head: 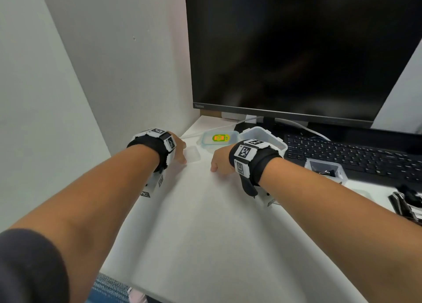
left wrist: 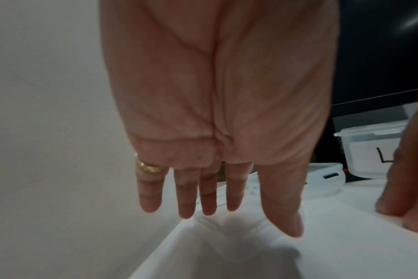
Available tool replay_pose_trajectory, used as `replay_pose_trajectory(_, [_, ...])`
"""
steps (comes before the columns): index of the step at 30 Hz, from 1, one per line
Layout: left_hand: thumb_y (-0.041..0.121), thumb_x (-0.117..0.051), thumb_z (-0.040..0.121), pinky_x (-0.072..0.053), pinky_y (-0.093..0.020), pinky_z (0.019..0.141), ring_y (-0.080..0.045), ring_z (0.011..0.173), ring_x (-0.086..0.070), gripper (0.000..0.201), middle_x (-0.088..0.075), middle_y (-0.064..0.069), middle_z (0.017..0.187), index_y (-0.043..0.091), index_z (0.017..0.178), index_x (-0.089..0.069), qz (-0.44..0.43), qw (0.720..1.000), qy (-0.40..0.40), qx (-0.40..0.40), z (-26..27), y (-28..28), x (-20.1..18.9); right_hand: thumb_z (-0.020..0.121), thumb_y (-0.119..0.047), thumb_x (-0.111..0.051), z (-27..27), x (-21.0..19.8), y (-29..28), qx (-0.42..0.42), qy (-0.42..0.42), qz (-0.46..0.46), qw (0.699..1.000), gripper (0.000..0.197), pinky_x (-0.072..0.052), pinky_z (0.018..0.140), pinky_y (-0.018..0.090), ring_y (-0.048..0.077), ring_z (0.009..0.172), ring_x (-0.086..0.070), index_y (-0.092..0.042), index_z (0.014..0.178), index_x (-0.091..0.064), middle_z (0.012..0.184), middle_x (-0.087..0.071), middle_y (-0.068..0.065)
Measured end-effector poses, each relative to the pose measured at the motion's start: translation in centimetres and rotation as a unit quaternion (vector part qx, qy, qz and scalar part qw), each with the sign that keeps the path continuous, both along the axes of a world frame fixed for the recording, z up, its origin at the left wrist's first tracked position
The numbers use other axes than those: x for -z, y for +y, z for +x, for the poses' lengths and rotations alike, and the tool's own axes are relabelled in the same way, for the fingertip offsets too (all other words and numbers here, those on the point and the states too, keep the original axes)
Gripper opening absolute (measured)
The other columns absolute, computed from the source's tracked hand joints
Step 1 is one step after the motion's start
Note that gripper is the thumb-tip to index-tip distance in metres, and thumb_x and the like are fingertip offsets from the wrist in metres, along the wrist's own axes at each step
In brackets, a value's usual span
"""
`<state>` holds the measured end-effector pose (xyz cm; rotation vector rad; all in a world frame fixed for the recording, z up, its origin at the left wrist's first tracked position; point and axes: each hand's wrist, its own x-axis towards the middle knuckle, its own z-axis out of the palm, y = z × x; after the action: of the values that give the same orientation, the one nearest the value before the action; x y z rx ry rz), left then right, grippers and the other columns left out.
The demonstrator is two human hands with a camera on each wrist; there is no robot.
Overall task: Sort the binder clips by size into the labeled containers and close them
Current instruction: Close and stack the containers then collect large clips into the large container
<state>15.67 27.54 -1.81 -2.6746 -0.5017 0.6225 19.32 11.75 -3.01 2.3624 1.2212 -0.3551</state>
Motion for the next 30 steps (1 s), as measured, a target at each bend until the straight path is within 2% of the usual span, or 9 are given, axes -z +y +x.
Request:
replay_pose_trajectory(4, [0.063, -0.062, 0.077, -0.045, -0.035, 0.095, -0.026, 0.111, -0.058, 0.069, -0.059, -0.003, 0.127, 0.018, 0.130, -0.055, -0.015, 1.000, -0.007, 0.003, 0.3, -0.3, 0.8, 0.100, -0.019, -0.039, 0.2, 0.1, 0.1, 0.021, 0.016, 0.033, 0.999, 0.040, -0.036, 0.107, 0.031, 0.026, 0.128, -0.048, -0.009, 0.138, -0.049, 0.142, -0.049, 0.007])
replay_pose_trajectory(7, [0.055, -0.067, 0.078, -0.041, -0.028, 0.081, -0.023, 0.091, -0.055, 0.062, -0.060, 0.001, 0.108, 0.014, 0.122, -0.056, -0.041, 0.999, -0.017, -0.002, 0.2, -0.7, 0.8, 0.100, -0.018, -0.038, 0.5, 0.4, 0.2, 0.022, 0.007, 0.032, 0.999, 0.041, -0.036, 0.107, 0.031, 0.026, 0.128, -0.048, -0.009, 0.139, -0.048, 0.142, -0.048, 0.007])
replay_pose_trajectory(10, [0.046, -0.072, 0.077, -0.038, -0.025, 0.075, -0.021, 0.085, -0.052, 0.052, -0.056, 0.001, 0.098, 0.015, 0.117, -0.057, -0.056, 0.998, -0.016, 0.004, -0.1, -1.1, 0.6, 0.101, -0.019, -0.037, 0.5, 0.5, 0.5, 0.025, -0.011, 0.013, 1.000, 0.041, -0.035, 0.108, 0.032, 0.026, 0.128, -0.047, -0.009, 0.139, -0.047, 0.143, -0.047, 0.007])
replay_pose_trajectory(13, [0.047, -0.077, 0.072, -0.040, -0.023, 0.074, -0.021, 0.084, -0.057, 0.048, -0.065, -0.001, 0.102, 0.018, 0.108, -0.063, -0.074, 0.997, 0.004, 0.001, -0.5, -1.6, 0.6, 0.100, -0.020, -0.039, 0.5, 0.7, 0.7, 0.038, -0.029, -0.017, 0.999, 0.041, -0.036, 0.109, 0.034, 0.027, 0.128, -0.048, -0.011, 0.139, -0.047, 0.142, -0.048, 0.005])
replay_pose_trajectory(16, [0.046, -0.078, 0.070, -0.041, -0.024, 0.076, -0.020, 0.089, -0.056, 0.052, -0.064, -0.001, 0.113, 0.019, 0.112, -0.061, -0.088, 0.996, -0.004, 0.011, -1.2, -2.1, 0.7, 0.088, -0.031, -0.052, 2.2, 2.0, 1.4, 0.027, -0.036, -0.016, 0.999, 0.043, -0.044, 0.102, 0.041, 0.026, 0.119, -0.055, -0.030, 0.131, -0.053, 0.136, -0.054, -0.006])
replay_pose_trajectory(18, [0.045, -0.080, 0.068, -0.042, -0.026, 0.080, -0.019, 0.094, -0.053, 0.061, -0.059, 0.002, 0.120, 0.021, 0.118, -0.054, -0.104, 0.994, -0.025, 0.016, -1.9, -2.6, 0.8, 0.080, -0.034, -0.058, 5.2, 4.4, 2.8, 0.021, -0.027, -0.028, 0.999, 0.043, -0.047, 0.098, 0.043, 0.025, 0.112, -0.059, -0.036, 0.124, -0.057, 0.129, -0.058, -0.009])
replay_pose_trajectory(21, [0.043, -0.081, 0.067, -0.040, -0.026, 0.081, -0.018, 0.098, -0.051, 0.071, -0.054, 0.004, 0.127, 0.022, 0.126, -0.047, -0.134, 0.990, -0.050, 0.008, -3.4, -3.4, 1.2, 0.080, -0.035, -0.064, 3.4, 3.7, 1.9, 0.041, -0.025, -0.022, 0.999, 0.035, -0.049, 0.095, 0.042, 0.026, 0.104, -0.063, -0.032, 0.115, -0.063, 0.116, -0.065, -0.006])
replay_pose_trajectory(27, [0.046, -0.078, 0.067, -0.039, -0.028, 0.085, -0.022, 0.117, -0.053, 0.083, -0.052, 0.005, 0.133, 0.024, 0.137, -0.038, -0.147, 0.986, -0.079, 0.000, -6.7, -5.7, 1.9, 0.091, -0.020, -0.048, -3.4, 1.2, -2.7, 0.048, -0.018, 0.013, 0.999, 0.029, -0.049, 0.095, 0.039, 0.028, 0.100, -0.061, -0.011, 0.115, -0.063, 0.117, -0.065, 0.007])
replay_pose_trajectory(30, [0.049, -0.076, 0.069, -0.041, -0.030, 0.091, -0.022, 0.120, -0.051, 0.082, -0.051, 0.005, 0.135, 0.024, 0.137, -0.039, -0.147, 0.987, -0.070, 0.002, -8.1, -7.0, 1.9, 0.099, -0.019, -0.041, -5.8, 0.5, -4.7, 0.041, -0.005, 0.038, 0.998, 0.035, -0.041, 0.101, 0.034, 0.027, 0.117, -0.055, -0.004, 0.126, -0.056, 0.131, -0.057, 0.010])
